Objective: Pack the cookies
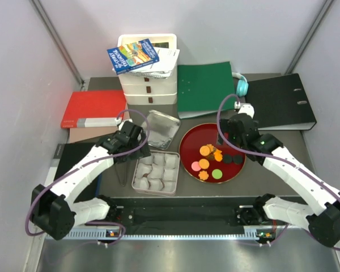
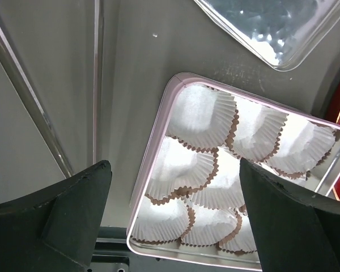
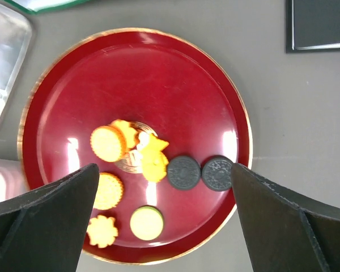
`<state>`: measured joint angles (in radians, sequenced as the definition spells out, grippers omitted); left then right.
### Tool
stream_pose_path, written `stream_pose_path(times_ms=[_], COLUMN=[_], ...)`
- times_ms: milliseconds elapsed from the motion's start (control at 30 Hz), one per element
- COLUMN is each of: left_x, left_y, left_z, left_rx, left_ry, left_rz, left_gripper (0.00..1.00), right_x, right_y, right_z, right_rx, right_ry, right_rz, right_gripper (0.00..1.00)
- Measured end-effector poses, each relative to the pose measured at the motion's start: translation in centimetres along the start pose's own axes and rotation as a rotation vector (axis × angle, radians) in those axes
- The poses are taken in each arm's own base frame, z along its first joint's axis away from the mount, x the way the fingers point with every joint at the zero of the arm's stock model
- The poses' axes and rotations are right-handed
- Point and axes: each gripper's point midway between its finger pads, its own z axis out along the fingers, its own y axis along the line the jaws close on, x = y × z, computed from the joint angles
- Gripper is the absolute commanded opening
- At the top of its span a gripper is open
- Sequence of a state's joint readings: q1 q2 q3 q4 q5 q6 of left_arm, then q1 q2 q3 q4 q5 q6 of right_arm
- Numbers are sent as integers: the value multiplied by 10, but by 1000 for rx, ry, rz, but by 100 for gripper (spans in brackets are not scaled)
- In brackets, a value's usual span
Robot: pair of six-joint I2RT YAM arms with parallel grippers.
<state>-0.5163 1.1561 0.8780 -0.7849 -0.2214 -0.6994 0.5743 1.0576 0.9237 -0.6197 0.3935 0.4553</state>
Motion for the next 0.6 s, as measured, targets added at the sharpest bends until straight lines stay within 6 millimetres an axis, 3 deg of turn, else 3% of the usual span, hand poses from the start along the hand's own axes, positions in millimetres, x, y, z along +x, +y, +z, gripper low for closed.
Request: stream_pose_path(times_ms=[200,333,600], left_x=[-2,-4,-1], left_y=[-9,-15,1], left_z=[-1,-2,9], left_rx=[47,83,-16], left_ry=[0,-8,10], left_rz=[20,38,82], left_gripper=[99,99,99], right_x=[2,5,14], right_y=[-4,8,15], right_z=[13,14,12], right_rx=[45,-18,-80], right_ry=[-11,0,29], right_rz=[13,10,-5], right_gripper=[99,99,99])
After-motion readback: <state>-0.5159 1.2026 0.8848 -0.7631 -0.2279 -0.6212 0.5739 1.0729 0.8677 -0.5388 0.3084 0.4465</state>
